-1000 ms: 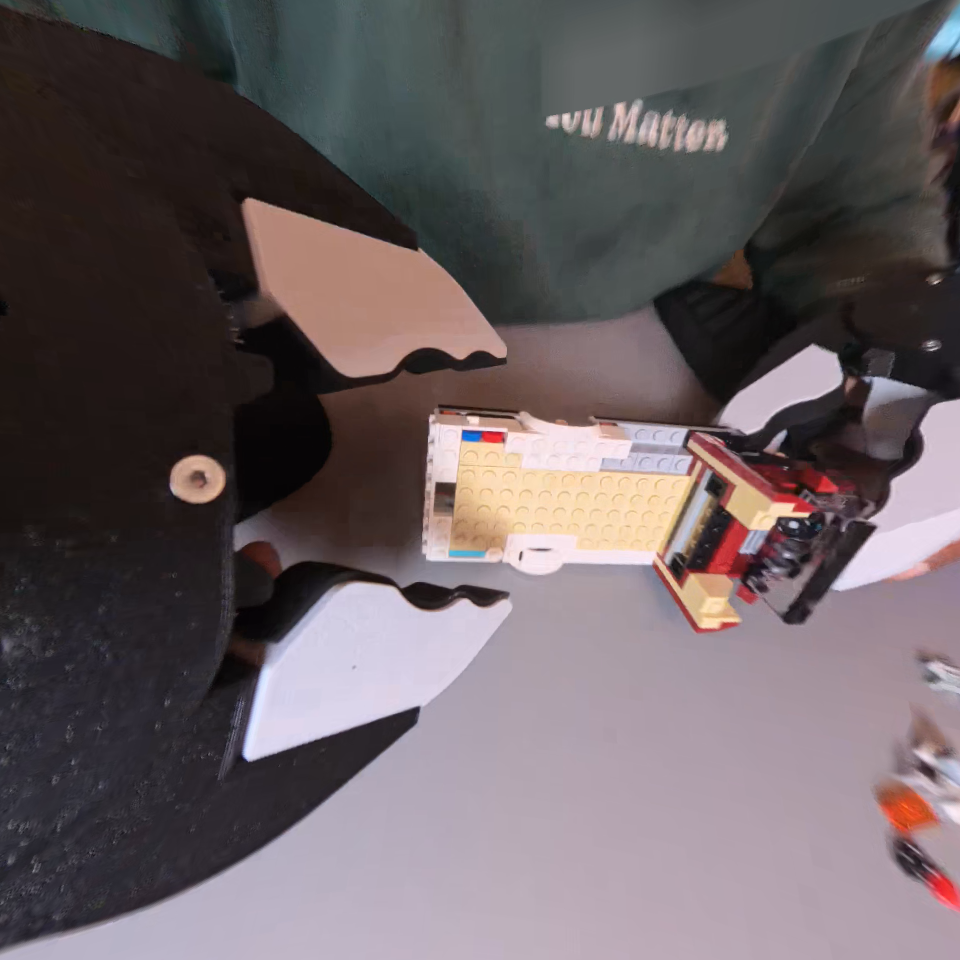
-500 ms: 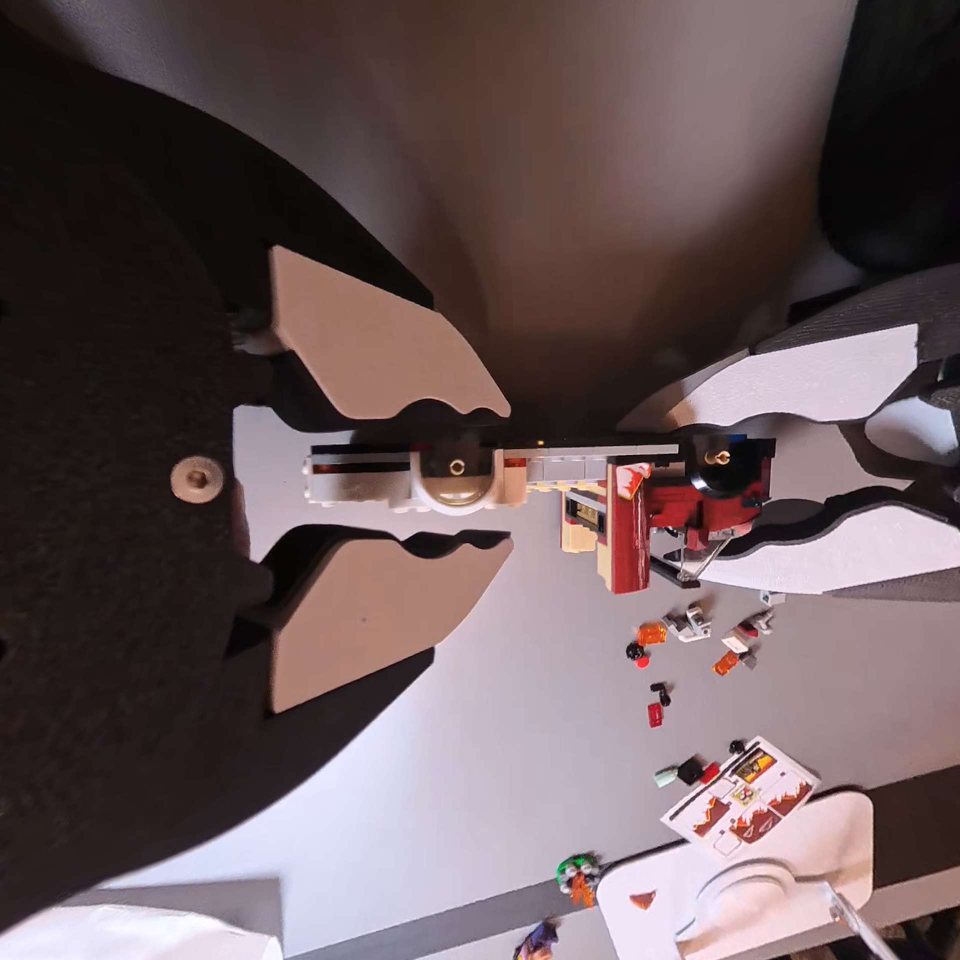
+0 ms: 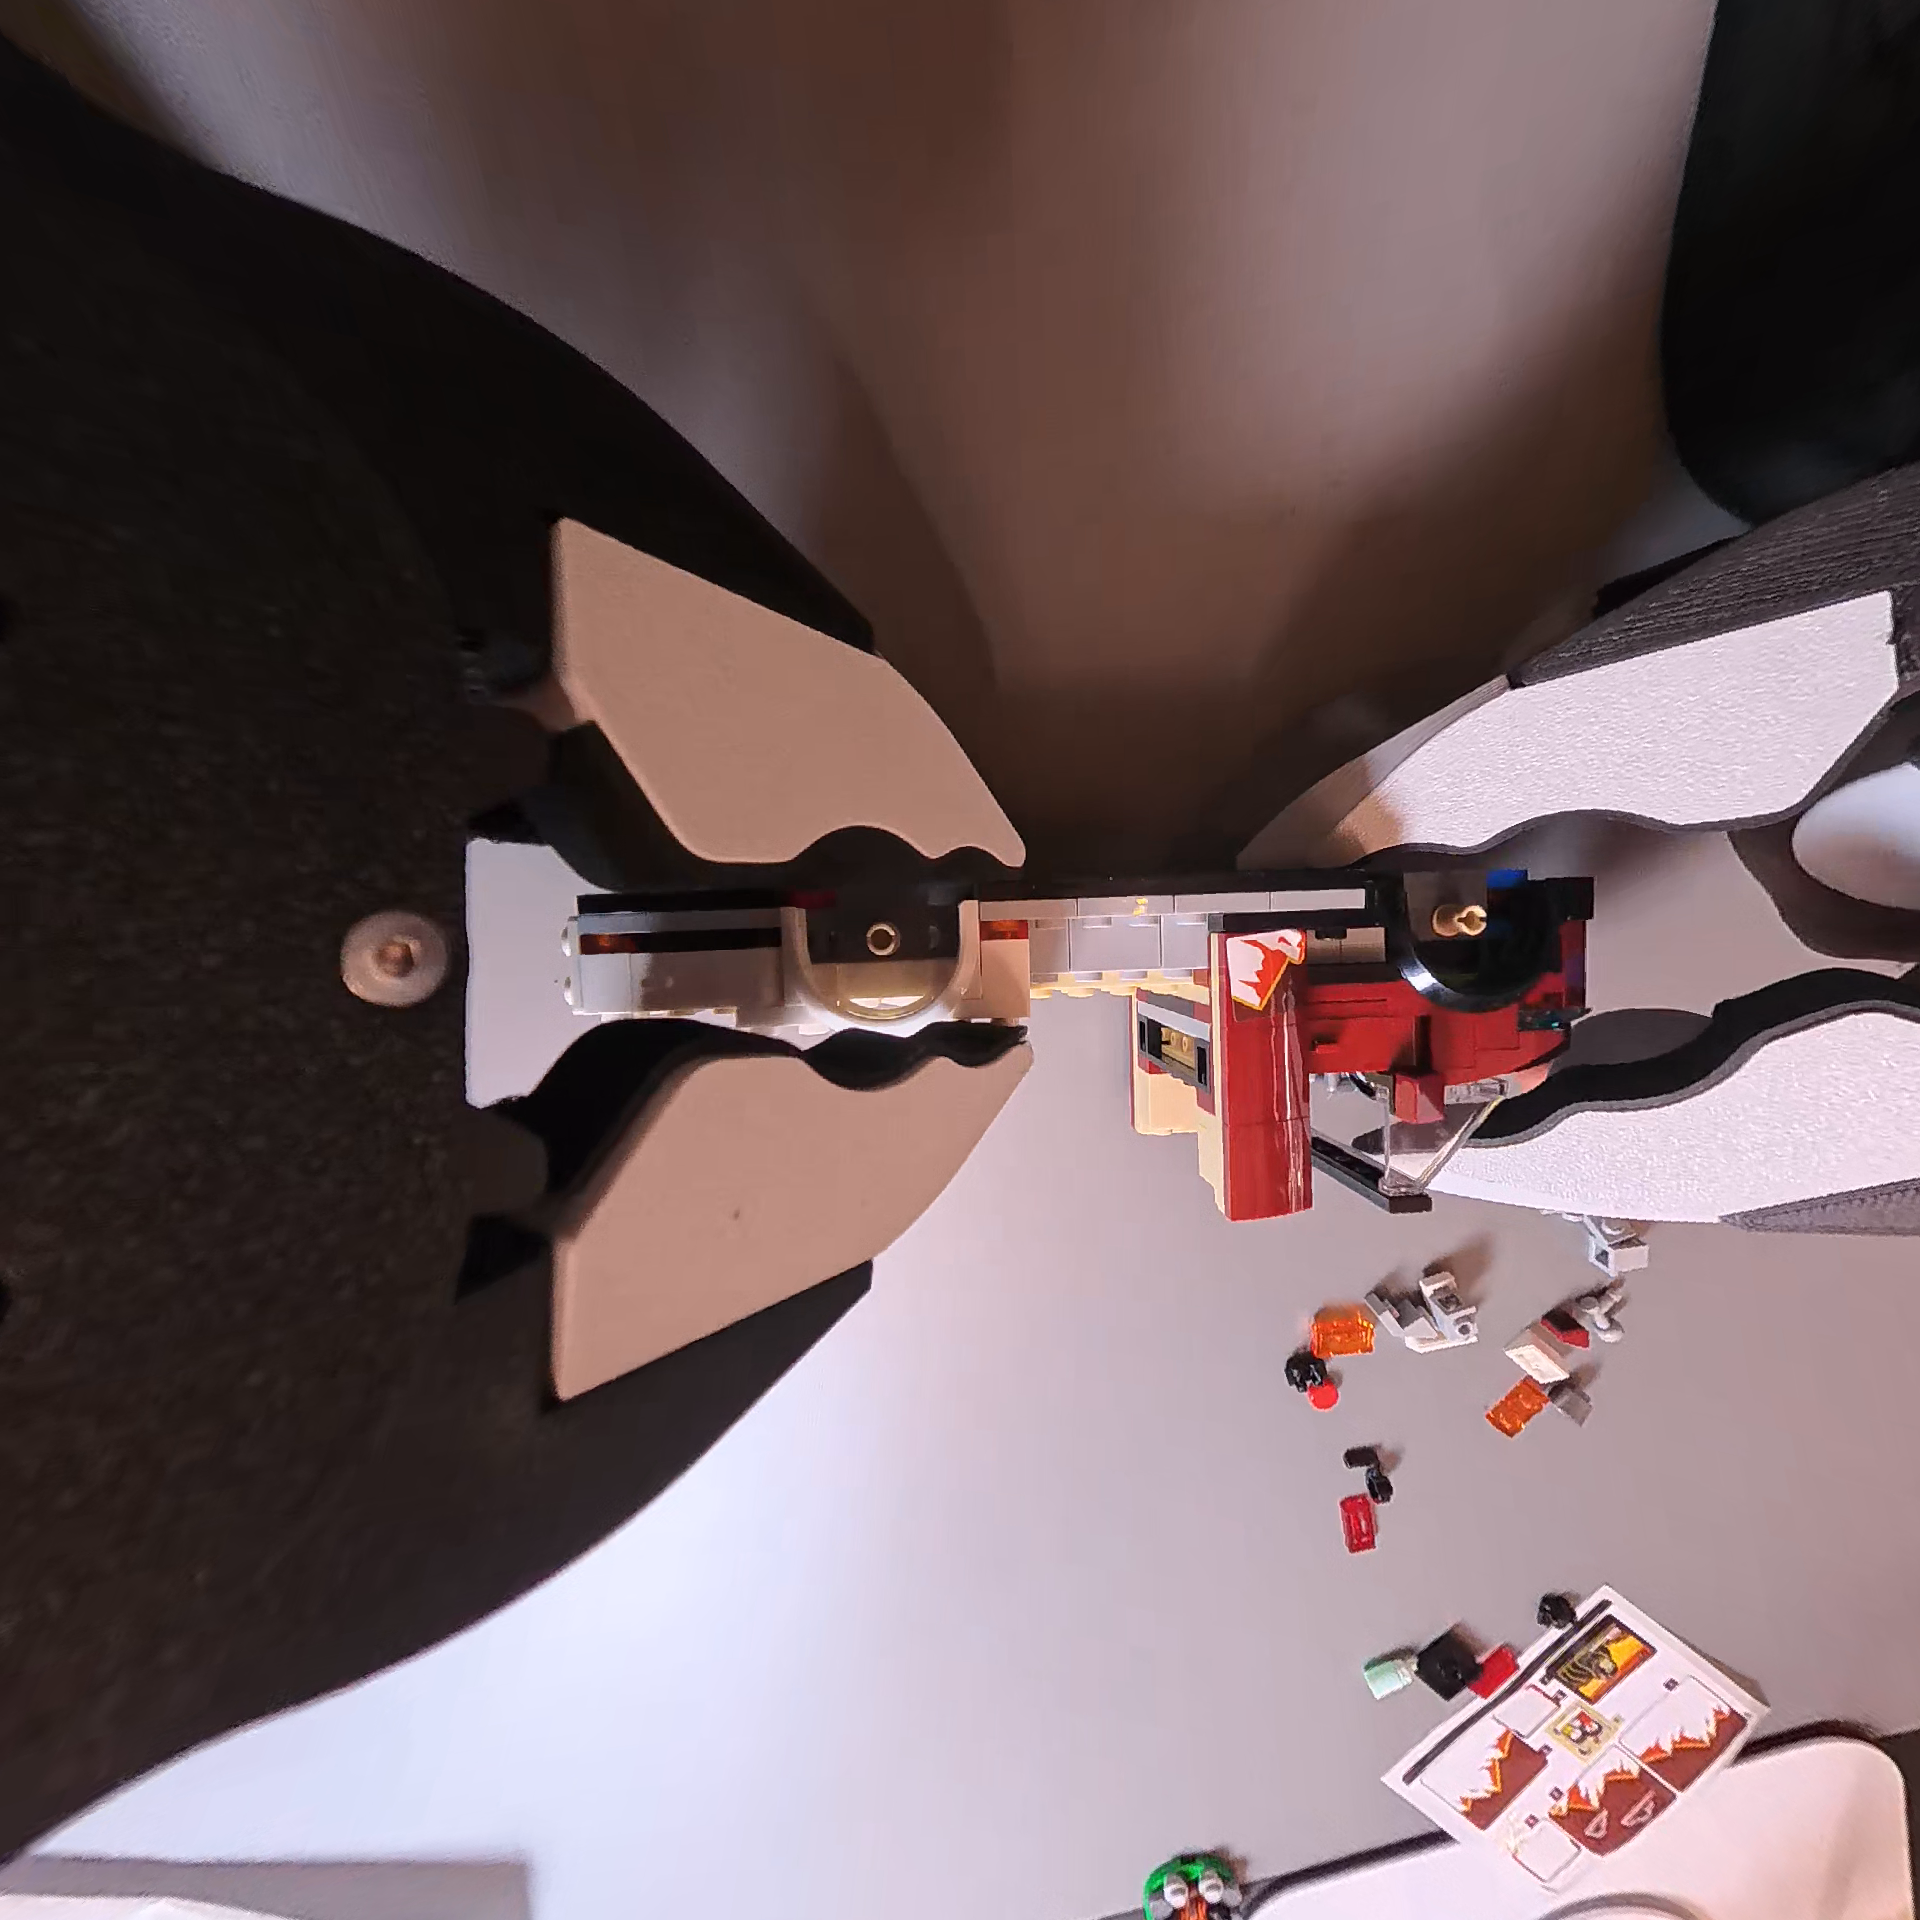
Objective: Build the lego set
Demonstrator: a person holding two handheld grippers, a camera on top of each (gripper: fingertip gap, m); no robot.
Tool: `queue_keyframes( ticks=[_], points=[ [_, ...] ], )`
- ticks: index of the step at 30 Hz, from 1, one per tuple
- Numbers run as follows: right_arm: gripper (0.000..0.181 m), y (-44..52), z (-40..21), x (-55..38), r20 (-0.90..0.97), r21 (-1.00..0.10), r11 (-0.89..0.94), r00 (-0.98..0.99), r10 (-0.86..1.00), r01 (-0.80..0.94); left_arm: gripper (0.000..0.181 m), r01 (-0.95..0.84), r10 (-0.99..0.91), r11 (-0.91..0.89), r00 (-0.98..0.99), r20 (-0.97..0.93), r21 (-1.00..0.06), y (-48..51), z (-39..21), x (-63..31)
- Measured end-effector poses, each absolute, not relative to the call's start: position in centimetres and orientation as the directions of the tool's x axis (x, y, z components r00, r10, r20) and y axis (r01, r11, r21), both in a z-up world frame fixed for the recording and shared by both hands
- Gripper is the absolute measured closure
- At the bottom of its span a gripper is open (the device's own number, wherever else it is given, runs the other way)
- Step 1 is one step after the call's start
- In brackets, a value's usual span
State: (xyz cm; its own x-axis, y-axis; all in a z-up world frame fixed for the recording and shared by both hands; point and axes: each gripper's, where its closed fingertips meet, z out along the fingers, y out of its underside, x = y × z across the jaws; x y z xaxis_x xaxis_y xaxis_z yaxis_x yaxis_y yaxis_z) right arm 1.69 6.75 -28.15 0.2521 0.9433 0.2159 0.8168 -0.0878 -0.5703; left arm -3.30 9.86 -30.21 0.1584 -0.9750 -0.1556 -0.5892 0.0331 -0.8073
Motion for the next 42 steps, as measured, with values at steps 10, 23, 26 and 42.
queue_keyframes(
  ticks=[10,23,26,42],
  points=[
    [0.154,6.6,-28.1,1.4,0.236,-0.577,-0.077,0.257,0.937,0.813,0.118,-0.58,-0.976,0.046,0.148,-0.161,-0.813,9.8,-30.2,-3.4],
    [0.156,6.6,-28.1,1.3,0.208,-0.603,-0.096,0.272,0.939,0.792,0.118,-0.571,-0.975,0.045,0.152,-0.16,-0.819,9.8,-30.2,-3.4],
    [0.156,6.6,-28.1,1.2,0.206,-0.625,-0.095,0.282,0.937,0.775,0.118,-0.572,-0.976,0.043,0.15,-0.156,-0.819,9.9,-30.2,-3.5],
    [0.155,6.0,-28.5,4.6,0.222,-0.634,-0.131,0.342,0.913,0.762,0.118,-0.557,-0.978,0.034,0.151,-0.141,-0.83,9.9,-30.2,-3.6]
  ],
)
